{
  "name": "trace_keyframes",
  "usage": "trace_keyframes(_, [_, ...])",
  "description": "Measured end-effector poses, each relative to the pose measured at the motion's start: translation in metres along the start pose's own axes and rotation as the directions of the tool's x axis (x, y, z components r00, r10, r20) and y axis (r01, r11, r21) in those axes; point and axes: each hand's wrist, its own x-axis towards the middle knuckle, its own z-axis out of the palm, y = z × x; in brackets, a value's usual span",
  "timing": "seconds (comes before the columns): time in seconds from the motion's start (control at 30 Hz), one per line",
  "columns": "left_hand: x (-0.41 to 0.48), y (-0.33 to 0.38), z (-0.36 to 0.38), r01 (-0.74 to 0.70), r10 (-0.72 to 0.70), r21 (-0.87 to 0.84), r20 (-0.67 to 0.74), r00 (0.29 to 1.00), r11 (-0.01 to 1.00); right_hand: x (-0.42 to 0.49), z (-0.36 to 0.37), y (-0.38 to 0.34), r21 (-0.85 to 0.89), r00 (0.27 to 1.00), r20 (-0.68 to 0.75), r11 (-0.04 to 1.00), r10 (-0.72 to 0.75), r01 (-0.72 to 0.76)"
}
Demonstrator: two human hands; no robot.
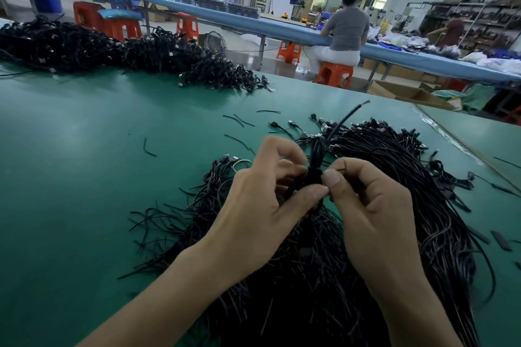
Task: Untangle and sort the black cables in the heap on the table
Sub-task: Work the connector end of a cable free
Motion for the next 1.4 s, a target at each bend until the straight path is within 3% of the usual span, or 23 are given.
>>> trace_keyframes(0.07, [0.000,-0.004,-0.001,0.039,-0.040,-0.025,-0.038,0.998,0.999,-0.001,0.002,-0.003,-0.012,1.000,0.005,1.000,-0.027,0.027])
trace_keyframes(0.2, [0.004,-0.010,-0.005,0.043,-0.026,0.095,-0.176,0.984,0.995,-0.001,0.002,-0.010,-0.010,0.998,0.057,0.999,-0.039,0.039])
trace_keyframes(0.37, [0.007,-0.012,-0.007,0.195,-0.223,-0.246,-0.094,0.970,0.950,-0.004,0.005,-0.009,-0.052,0.989,0.136,0.997,-0.054,0.061])
trace_keyframes(0.53, [0.009,-0.011,-0.007,0.224,-0.236,-0.276,-0.012,0.972,0.935,-0.003,0.005,-0.003,-0.104,0.993,0.117,0.994,-0.024,0.036])
trace_keyframes(0.7, [0.012,-0.005,-0.012,0.321,-0.347,-0.506,0.045,0.937,0.801,-0.004,0.008,0.001,-0.182,0.995,0.097,0.982,-0.029,0.046])
trace_keyframes(0.93, [0.009,0.001,-0.011,0.243,-0.241,-0.467,0.065,0.968,0.850,-0.003,0.010,0.003,-0.081,0.993,0.114,0.997,0.029,-0.020])
trace_keyframes(1.07, [0.007,-0.007,-0.009,0.149,-0.156,-0.174,-0.029,0.987,0.973,-0.002,0.008,0.004,-0.041,0.997,0.060,0.998,0.041,-0.039])
trace_keyframes(1.17, [0.006,-0.011,-0.008,0.243,-0.250,-0.110,-0.054,0.967,0.964,-0.002,0.007,0.003,-0.034,1.000,0.015,0.999,0.019,-0.018])
trace_keyframes(1.4, [0.008,-0.009,-0.011,0.404,-0.382,-0.265,0.131,0.915,0.876,-0.002,0.008,0.002,0.003,1.000,0.021,1.000,0.007,-0.007])
